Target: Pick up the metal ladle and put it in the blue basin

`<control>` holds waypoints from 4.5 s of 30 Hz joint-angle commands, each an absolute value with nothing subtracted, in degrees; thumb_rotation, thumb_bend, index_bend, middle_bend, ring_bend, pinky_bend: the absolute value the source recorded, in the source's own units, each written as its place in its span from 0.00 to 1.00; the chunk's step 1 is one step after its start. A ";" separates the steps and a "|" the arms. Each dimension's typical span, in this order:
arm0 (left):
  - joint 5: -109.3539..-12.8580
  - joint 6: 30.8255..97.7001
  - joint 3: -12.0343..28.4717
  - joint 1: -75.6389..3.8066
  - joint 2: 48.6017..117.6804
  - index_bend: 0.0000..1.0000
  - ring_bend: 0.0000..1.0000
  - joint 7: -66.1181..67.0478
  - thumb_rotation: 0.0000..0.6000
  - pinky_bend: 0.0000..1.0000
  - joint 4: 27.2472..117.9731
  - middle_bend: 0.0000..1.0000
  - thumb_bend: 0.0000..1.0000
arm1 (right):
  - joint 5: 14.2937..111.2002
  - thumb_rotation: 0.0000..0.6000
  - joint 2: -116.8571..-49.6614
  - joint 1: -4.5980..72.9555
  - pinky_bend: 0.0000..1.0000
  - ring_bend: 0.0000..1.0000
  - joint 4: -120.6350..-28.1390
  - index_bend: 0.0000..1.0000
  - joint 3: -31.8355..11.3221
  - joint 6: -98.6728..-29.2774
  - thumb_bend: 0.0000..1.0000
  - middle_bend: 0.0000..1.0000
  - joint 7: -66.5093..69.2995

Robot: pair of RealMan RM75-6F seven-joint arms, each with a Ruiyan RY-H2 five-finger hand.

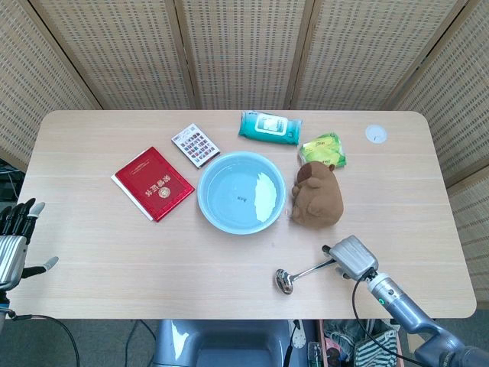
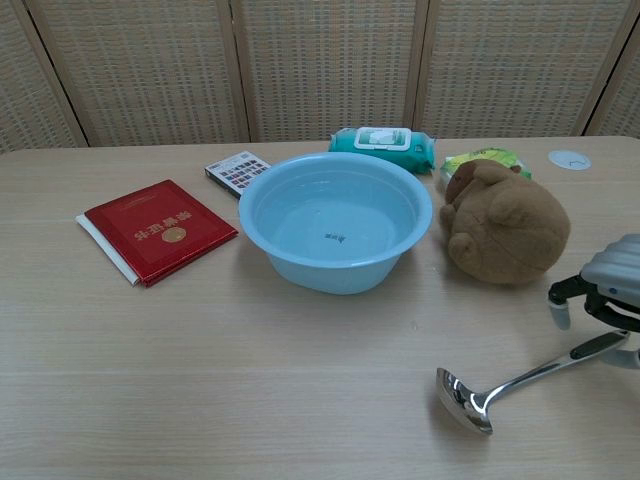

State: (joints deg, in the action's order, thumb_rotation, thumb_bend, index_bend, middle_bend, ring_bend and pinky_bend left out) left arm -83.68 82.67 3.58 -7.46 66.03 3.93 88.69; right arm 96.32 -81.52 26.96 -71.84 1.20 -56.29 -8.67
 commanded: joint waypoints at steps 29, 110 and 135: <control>-81.86 81.02 3.72 -8.12 66.77 0.00 0.00 5.30 1.00 0.00 88.45 0.00 0.00 | 90.50 1.00 -87.30 30.38 0.97 0.80 -63.36 0.45 2.72 -49.82 0.32 0.84 -10.03; -79.45 77.31 4.03 -9.57 65.84 0.00 0.00 2.09 1.00 0.00 88.14 0.00 0.00 | 15.78 1.00 -87.29 73.46 1.00 0.85 -78.62 0.72 -12.46 -66.67 0.84 0.89 -56.68; -77.82 75.61 4.38 -10.24 65.75 0.00 0.00 1.20 1.00 0.00 87.49 0.00 0.00 | 30.95 1.00 -103.55 71.23 1.00 0.85 -57.90 0.73 -10.23 -66.66 0.87 0.89 -60.35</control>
State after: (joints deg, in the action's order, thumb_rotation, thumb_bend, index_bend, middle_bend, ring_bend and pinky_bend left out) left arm -77.83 75.62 4.37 -10.22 65.74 1.21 87.50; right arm 28.64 -101.99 71.63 -60.01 -11.05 -66.01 -60.15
